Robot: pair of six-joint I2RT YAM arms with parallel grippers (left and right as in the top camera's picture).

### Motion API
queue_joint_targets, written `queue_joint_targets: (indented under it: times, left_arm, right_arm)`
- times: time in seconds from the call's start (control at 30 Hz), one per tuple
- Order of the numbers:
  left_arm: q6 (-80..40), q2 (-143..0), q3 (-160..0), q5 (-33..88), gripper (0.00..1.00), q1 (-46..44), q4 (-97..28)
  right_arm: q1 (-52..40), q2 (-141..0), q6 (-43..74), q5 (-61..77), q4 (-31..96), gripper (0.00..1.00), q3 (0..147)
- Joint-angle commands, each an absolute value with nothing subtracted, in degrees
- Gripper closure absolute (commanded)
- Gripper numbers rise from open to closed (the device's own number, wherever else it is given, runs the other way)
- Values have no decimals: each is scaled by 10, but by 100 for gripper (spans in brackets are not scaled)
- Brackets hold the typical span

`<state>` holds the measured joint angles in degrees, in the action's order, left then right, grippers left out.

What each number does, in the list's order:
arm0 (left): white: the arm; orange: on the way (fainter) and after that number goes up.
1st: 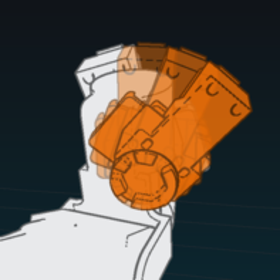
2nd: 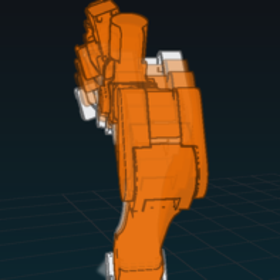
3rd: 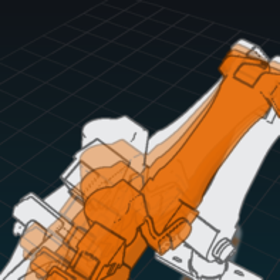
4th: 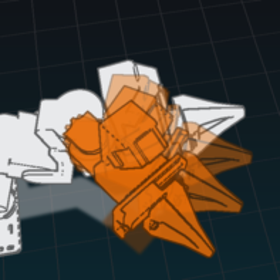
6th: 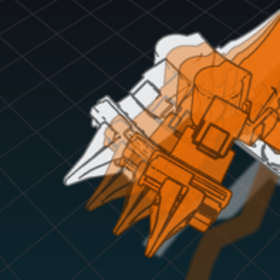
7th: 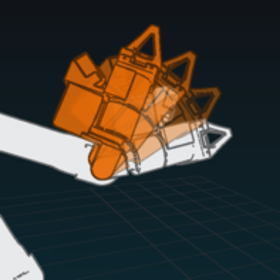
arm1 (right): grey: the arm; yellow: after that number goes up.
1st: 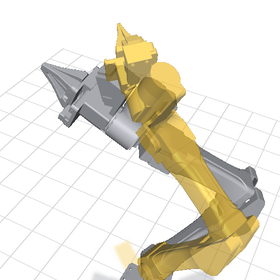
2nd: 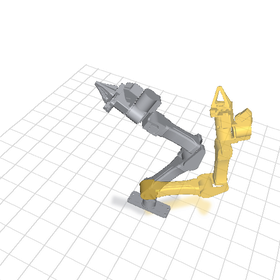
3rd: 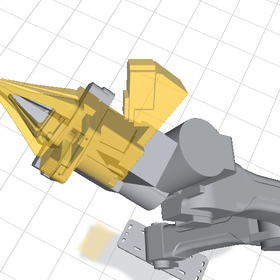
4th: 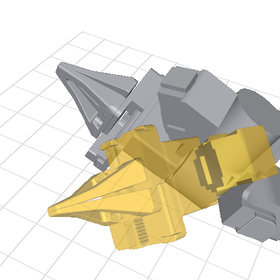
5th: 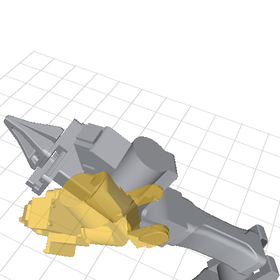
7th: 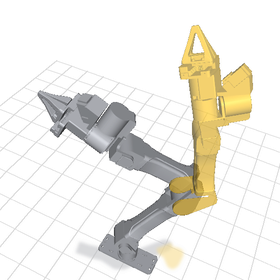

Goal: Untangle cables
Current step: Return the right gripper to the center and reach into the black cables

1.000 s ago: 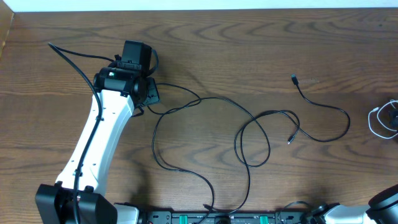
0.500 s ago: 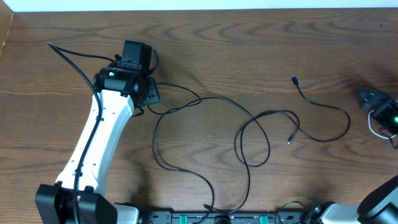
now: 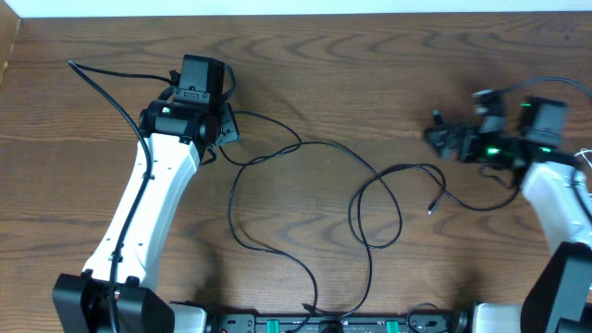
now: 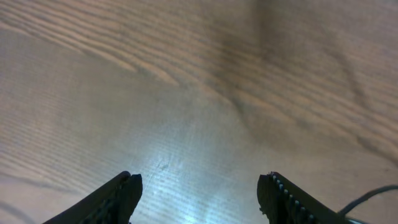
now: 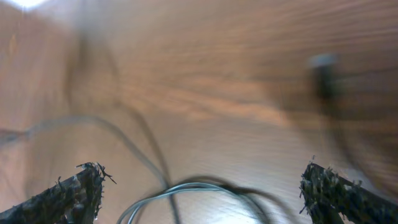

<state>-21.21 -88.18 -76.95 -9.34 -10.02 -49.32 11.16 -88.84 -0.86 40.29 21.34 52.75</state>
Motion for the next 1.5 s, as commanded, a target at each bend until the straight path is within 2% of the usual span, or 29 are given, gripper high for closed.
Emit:
queue_joint_targets:
  times: [0.0, 0.3, 0.5, 1.0, 1.3, 1.47]
  left_arm:
    - [-231, -880, -770, -95, 35, -100, -487]
    - [-270, -880, -770, -95, 34, -100, -478]
    - [-293, -880, -770, -95, 34, -100, -467]
    - [-262, -924, -770, -133, 35, -78, -328]
    - [-257, -981, -770, -132, 34, -50, -318]
    - [-258, -1003, -770, -131, 34, -25, -318]
  right_arm:
    - [44, -881, -54, 372, 229, 1, 532]
    - [-133, -888, -85, 221, 260, 1, 531]
    - [-189, -911, -88, 183, 267, 1, 531]
    - [-211, -937, -57, 178, 323, 1, 531]
    - [-211, -937, -36, 164, 345, 1, 531]
    - [-211, -937, 24, 164, 352, 1, 531]
